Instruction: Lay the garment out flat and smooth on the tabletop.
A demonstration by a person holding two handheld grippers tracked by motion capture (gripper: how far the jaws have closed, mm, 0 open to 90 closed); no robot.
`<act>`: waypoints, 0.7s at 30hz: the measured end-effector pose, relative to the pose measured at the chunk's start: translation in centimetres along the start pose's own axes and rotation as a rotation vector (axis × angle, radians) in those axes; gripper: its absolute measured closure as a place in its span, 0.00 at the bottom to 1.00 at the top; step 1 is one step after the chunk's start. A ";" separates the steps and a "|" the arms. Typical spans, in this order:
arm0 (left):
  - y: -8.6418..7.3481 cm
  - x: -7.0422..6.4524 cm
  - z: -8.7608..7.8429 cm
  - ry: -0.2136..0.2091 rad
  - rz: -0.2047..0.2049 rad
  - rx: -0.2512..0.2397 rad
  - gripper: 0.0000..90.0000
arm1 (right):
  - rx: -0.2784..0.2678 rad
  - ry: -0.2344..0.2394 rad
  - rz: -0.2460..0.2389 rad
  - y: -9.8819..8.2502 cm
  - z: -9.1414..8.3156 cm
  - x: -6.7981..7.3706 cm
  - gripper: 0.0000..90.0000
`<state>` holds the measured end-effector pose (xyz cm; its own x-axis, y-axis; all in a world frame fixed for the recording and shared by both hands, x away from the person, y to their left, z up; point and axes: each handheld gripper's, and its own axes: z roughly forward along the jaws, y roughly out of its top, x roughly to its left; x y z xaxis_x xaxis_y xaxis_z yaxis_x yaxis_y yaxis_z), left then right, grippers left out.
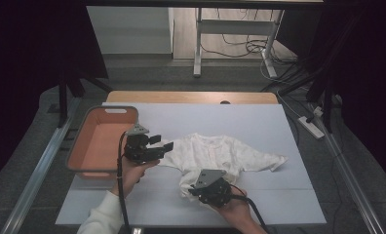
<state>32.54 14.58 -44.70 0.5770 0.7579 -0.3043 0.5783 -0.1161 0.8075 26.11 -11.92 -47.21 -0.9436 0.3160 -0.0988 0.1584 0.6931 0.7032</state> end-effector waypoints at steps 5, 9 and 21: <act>0.1 -0.1 0.0 0.000 0.005 0.000 0.39 | -0.097 -0.006 0.003 1.9 -2.7 -0.1 0.93; 0.0 0.0 0.0 0.002 0.004 0.003 0.39 | -0.086 -0.020 0.039 1.8 -2.1 -1.5 0.92; -0.1 0.2 -0.2 0.010 0.002 0.003 0.39 | 0.022 -0.139 0.067 -0.2 2.1 -3.8 0.70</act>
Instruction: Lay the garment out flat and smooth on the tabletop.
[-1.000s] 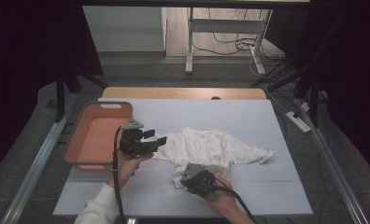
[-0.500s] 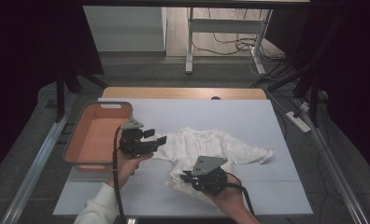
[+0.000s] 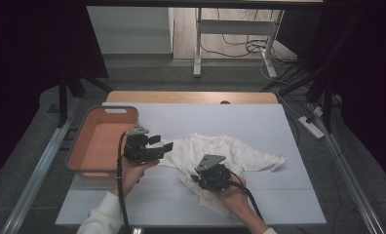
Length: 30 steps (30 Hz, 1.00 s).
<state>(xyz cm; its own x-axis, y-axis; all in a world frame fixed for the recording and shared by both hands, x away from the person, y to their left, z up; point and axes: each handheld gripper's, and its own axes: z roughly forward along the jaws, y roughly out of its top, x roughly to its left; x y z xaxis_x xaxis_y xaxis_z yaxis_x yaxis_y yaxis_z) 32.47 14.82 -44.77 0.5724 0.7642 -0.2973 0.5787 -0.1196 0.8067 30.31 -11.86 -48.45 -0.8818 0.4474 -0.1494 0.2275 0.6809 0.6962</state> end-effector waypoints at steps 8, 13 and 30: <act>0.1 -0.1 -0.1 0.000 0.002 -0.002 0.39 | -0.145 0.020 0.015 1.3 -4.5 1.5 0.63; 0.1 -0.1 0.0 -0.003 0.001 -0.002 0.39 | -0.101 0.099 -0.023 0.3 -4.5 3.7 0.63; 0.1 -0.2 0.3 -0.004 0.007 0.006 0.39 | 0.088 0.148 -0.035 -1.9 0.1 4.7 0.62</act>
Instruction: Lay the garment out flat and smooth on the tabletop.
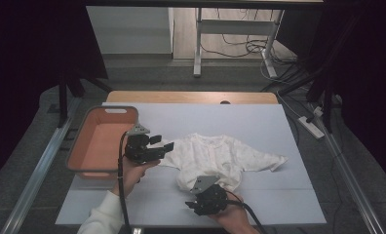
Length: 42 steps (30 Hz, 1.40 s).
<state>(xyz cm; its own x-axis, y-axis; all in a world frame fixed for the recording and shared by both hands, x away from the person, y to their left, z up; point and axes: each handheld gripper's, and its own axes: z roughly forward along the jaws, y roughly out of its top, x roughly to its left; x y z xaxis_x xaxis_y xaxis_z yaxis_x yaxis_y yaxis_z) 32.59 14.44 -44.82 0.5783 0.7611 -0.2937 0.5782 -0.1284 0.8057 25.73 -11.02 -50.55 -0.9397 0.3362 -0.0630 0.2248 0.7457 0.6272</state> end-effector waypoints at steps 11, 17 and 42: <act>0.0 0.1 0.0 0.001 0.001 0.000 0.39 | 0.047 -0.083 -0.001 0.8 1.6 -1.4 0.61; 0.0 0.1 0.0 0.000 0.000 -0.001 0.39 | 0.077 -0.125 -0.017 0.7 2.3 -1.9 0.70; 0.2 0.1 -0.5 0.000 0.004 -0.012 0.39 | -0.013 0.038 -0.054 0.6 -0.6 1.4 0.96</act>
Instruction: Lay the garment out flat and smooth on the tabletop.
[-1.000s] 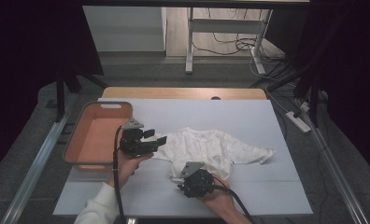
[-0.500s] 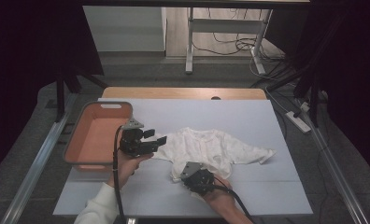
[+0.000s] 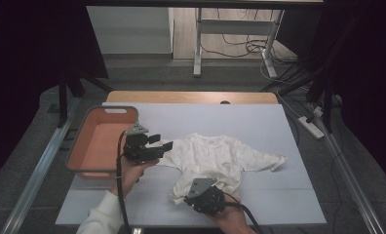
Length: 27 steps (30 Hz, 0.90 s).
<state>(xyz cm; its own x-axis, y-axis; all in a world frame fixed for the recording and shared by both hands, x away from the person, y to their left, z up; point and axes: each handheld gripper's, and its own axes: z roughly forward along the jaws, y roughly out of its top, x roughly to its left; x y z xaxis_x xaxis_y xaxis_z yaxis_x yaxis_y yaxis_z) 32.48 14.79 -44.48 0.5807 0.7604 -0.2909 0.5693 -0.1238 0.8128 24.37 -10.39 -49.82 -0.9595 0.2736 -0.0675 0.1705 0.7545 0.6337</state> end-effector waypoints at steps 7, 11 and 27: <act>0.1 -0.1 -0.1 -0.002 0.000 -0.004 0.39 | 0.012 0.052 -0.018 -0.8 -1.0 2.0 0.96; 0.1 -0.1 -0.1 -0.003 0.000 -0.005 0.39 | 0.021 0.075 -0.026 -1.9 -1.6 3.1 0.96; 0.1 -0.3 0.4 -0.007 0.006 0.007 0.39 | 0.022 0.133 -0.068 -3.4 -2.7 5.6 0.87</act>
<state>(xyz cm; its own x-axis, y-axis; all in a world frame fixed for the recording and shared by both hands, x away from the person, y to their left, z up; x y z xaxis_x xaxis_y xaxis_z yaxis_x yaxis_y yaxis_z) 32.64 14.28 -44.53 0.5879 0.7552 -0.2899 0.5702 -0.1327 0.8107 17.85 -13.06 -50.22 -0.9900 0.1407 -0.0059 0.1076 0.7821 0.6138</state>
